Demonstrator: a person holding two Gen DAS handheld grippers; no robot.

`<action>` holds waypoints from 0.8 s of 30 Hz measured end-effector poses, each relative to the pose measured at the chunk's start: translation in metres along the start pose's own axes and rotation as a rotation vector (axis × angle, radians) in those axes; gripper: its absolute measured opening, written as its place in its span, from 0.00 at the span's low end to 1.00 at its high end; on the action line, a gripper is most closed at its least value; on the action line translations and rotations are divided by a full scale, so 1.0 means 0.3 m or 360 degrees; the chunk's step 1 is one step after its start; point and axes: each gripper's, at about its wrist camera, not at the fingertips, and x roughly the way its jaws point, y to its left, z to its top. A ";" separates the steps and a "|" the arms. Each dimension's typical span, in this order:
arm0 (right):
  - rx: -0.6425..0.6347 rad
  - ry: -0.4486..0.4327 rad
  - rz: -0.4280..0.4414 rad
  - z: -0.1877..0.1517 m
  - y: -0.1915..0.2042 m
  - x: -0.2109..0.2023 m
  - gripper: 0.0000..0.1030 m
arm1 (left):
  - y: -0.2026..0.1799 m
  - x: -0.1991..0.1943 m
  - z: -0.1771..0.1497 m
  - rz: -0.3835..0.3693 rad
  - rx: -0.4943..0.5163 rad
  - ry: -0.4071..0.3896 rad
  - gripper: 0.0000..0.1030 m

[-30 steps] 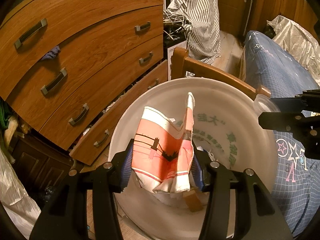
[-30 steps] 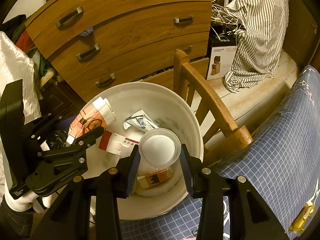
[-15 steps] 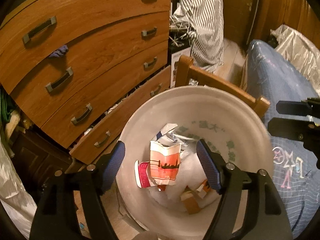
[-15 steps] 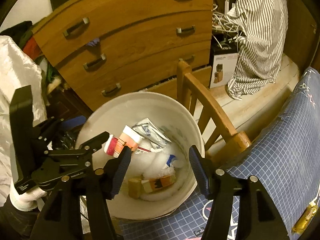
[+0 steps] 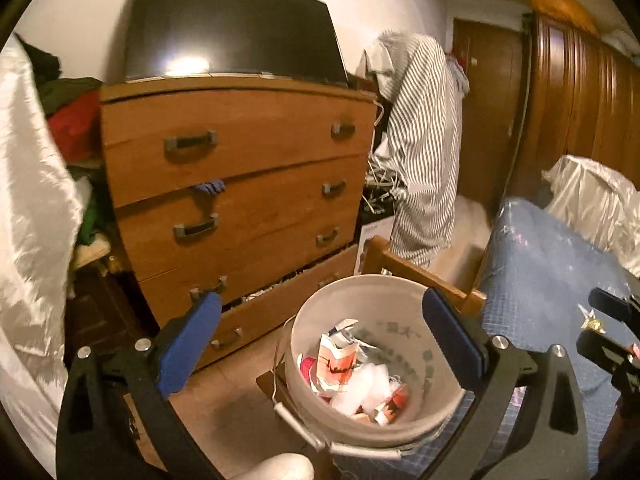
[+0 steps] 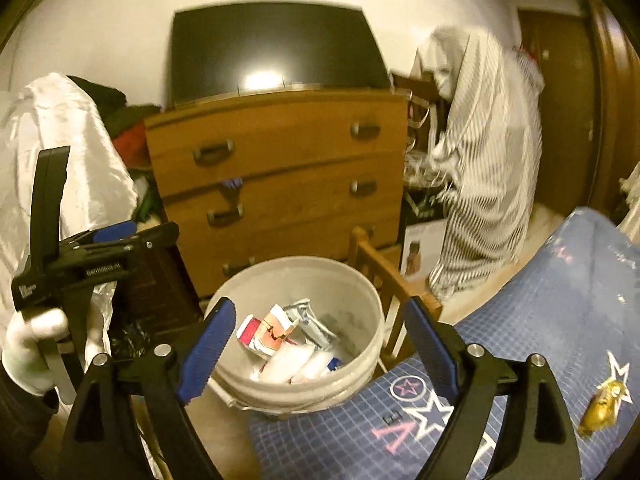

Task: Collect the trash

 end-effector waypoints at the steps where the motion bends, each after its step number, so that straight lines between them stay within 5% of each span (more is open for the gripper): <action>1: -0.0005 -0.0039 -0.0016 -0.018 0.007 -0.047 0.88 | -0.008 -0.035 -0.010 0.0000 -0.0002 -0.0026 0.95; 12: 0.0092 -0.0175 -0.0026 -0.159 0.012 -0.333 0.91 | -0.109 -0.294 -0.116 -0.0117 0.0056 -0.0166 0.95; 24: 0.0103 -0.0048 -0.0022 -0.152 0.049 -0.273 0.91 | -0.122 -0.366 -0.166 -0.0104 0.0061 -0.0139 0.95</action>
